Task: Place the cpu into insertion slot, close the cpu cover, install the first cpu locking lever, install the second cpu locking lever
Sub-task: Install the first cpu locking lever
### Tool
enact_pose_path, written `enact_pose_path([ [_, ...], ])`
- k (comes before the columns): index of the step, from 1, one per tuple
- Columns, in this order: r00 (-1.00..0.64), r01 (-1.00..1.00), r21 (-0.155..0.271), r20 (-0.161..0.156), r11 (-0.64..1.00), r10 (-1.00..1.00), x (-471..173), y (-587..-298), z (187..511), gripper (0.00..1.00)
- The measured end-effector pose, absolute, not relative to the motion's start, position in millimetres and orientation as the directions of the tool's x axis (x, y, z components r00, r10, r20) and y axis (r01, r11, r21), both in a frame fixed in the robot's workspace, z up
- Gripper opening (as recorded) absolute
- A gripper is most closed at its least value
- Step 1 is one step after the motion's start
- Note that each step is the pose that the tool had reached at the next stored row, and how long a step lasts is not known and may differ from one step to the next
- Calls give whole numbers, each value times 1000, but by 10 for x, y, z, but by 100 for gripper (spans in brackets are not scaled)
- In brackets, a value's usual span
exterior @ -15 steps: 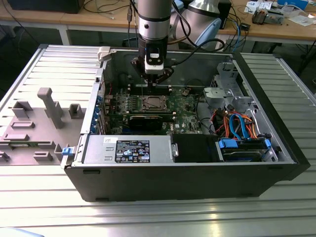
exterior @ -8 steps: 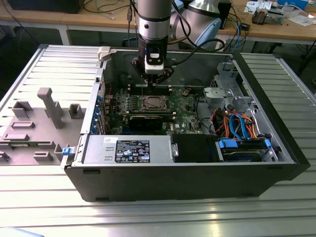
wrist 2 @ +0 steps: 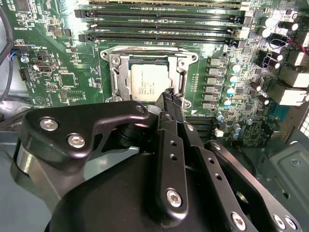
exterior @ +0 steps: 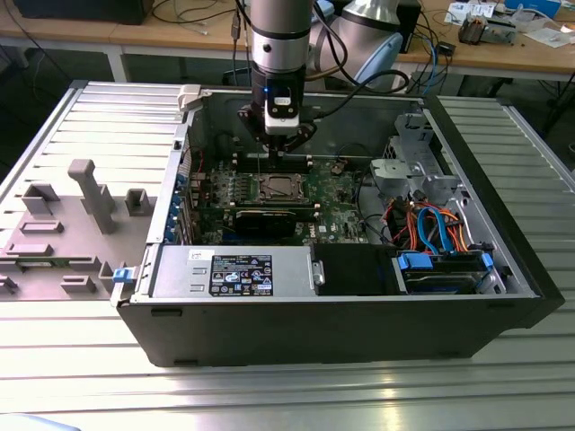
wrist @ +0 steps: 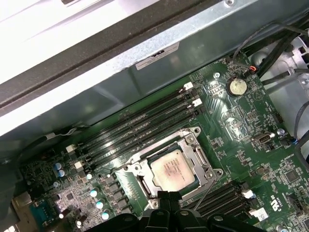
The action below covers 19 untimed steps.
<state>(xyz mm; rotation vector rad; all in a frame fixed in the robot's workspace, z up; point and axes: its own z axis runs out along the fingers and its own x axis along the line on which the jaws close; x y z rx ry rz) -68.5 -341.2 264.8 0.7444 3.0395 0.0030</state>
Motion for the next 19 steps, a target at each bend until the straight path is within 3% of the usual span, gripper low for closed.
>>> enact_pose_path([
  [19,-961,277,5,-12,961,277,-689,-3412,2645,11],
])
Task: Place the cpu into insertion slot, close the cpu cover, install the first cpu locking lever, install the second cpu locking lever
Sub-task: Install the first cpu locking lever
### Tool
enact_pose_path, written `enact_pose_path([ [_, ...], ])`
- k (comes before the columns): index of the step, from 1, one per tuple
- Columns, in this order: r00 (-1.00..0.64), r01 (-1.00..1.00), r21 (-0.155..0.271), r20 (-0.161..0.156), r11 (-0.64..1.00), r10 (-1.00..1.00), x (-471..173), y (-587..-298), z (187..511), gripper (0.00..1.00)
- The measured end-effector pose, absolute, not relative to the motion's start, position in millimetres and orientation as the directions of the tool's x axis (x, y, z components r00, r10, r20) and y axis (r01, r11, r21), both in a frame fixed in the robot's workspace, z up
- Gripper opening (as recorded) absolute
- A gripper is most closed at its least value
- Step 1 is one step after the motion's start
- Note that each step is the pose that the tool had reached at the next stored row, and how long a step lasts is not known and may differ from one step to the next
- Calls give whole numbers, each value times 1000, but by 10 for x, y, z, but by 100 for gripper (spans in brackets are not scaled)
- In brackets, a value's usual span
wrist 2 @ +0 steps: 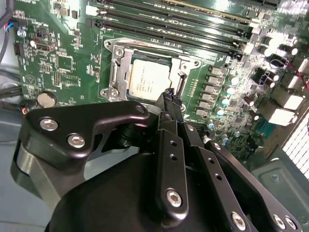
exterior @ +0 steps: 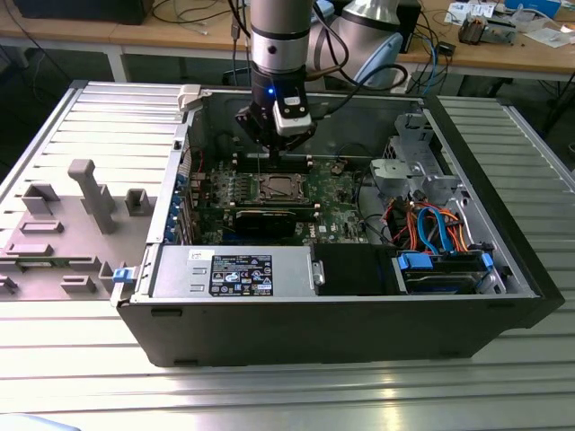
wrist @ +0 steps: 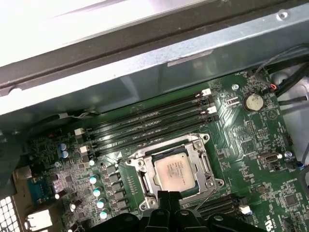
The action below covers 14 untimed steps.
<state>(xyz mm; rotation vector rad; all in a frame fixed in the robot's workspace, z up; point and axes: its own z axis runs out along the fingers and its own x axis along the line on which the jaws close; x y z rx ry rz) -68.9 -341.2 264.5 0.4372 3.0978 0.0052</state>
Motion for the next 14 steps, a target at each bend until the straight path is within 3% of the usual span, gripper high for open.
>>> enact_pose_path([
  [14,-965,261,6,-12,965,261,-689,-3413,2645,11],
])
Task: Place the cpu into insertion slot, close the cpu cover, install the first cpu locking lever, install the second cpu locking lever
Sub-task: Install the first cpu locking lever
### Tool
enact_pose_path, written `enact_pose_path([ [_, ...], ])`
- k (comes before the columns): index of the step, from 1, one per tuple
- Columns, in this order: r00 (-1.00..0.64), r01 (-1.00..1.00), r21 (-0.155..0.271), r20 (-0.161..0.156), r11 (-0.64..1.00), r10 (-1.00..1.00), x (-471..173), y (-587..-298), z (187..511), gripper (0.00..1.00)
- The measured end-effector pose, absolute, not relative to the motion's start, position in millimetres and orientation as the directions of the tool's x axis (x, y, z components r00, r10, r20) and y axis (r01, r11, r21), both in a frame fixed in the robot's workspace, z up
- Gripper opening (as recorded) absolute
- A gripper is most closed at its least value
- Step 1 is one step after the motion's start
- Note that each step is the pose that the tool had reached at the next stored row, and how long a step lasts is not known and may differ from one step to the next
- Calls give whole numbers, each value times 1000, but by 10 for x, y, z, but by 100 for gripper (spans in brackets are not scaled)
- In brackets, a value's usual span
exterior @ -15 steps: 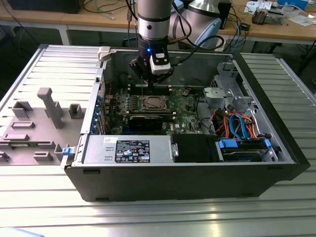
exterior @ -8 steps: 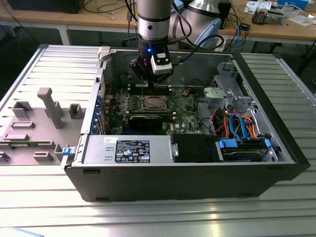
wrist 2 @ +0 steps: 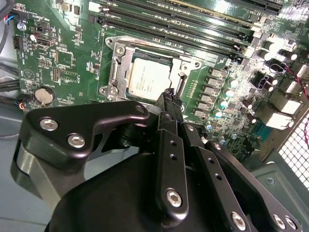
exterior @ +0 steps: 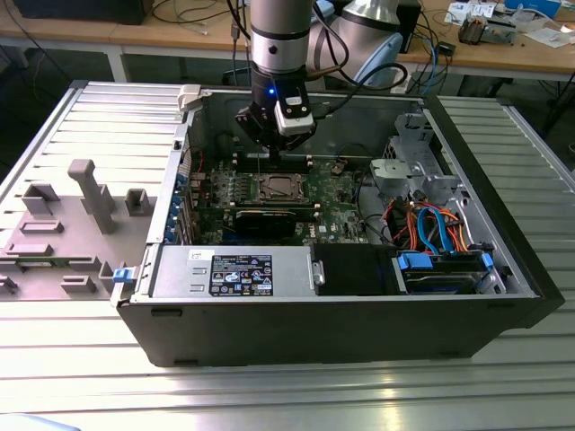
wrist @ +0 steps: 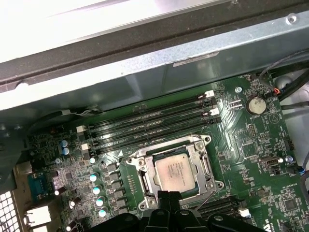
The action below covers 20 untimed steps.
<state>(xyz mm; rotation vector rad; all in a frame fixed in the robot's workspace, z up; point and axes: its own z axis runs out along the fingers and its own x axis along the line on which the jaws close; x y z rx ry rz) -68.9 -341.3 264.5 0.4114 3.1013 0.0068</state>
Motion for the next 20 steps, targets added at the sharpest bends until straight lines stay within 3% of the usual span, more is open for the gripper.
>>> enact_pose_path([
  [20,-969,247,7,-12,969,247,-690,-3413,2645,11],
])
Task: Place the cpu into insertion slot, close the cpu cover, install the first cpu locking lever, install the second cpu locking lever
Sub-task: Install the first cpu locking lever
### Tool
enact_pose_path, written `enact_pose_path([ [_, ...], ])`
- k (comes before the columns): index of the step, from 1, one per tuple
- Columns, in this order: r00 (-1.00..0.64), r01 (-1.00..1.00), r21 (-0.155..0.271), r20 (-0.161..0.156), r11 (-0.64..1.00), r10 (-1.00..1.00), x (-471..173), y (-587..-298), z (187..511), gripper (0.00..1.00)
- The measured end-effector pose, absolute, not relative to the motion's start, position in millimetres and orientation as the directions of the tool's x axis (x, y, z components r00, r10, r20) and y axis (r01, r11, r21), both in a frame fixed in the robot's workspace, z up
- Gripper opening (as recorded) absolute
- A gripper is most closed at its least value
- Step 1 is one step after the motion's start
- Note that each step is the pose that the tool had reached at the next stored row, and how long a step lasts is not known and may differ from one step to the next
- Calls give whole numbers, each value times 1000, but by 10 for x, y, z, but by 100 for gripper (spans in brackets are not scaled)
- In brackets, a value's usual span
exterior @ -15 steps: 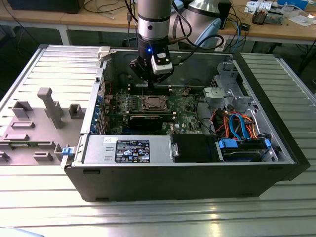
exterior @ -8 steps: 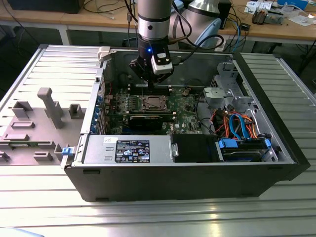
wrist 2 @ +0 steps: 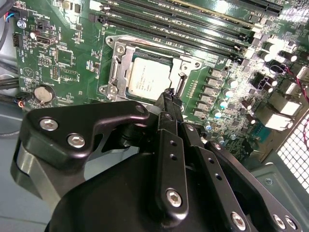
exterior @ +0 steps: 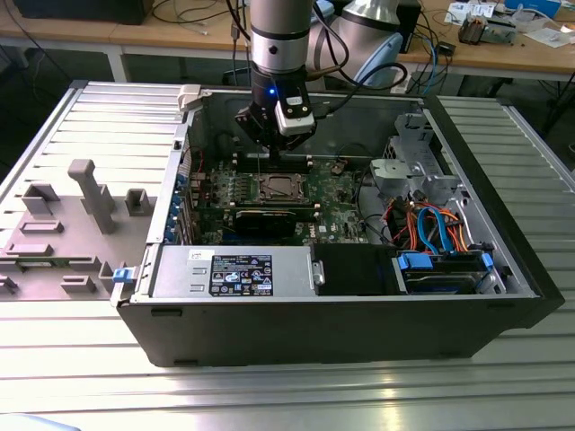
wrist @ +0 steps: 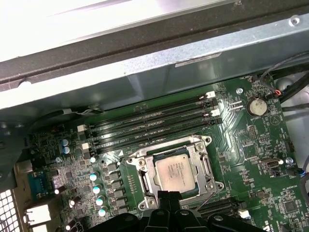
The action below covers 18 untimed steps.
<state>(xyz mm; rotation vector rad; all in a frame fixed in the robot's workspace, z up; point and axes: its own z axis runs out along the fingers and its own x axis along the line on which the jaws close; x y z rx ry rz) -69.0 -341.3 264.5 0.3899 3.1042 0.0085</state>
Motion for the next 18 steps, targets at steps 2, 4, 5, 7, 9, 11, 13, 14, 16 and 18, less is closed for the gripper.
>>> enact_pose_path([
  [2,-974,226,7,-12,974,226,-693,-3413,2645,11],
  [4,-983,183,7,-12,983,183,-694,-3413,2645,11],
  [5,-985,171,7,-12,985,171,-695,-3413,2645,11],
  [7,-989,147,7,-12,989,147,-695,-3413,2644,11],
  [9,-992,122,7,-12,992,122,-699,-3413,2644,11],
  [11,-993,114,7,-12,993,114,-712,-3414,2644,11],
  [13,-994,109,8,-12,994,109,-735,-3413,2642,11],
  [14,-994,106,9,-12,994,106,-765,-3413,2639,11],
  [16,-995,103,10,-12,995,103,-796,-3414,2638,11],
  [18,-995,103,11,-12,995,103,-833,-3413,2638,11],
])
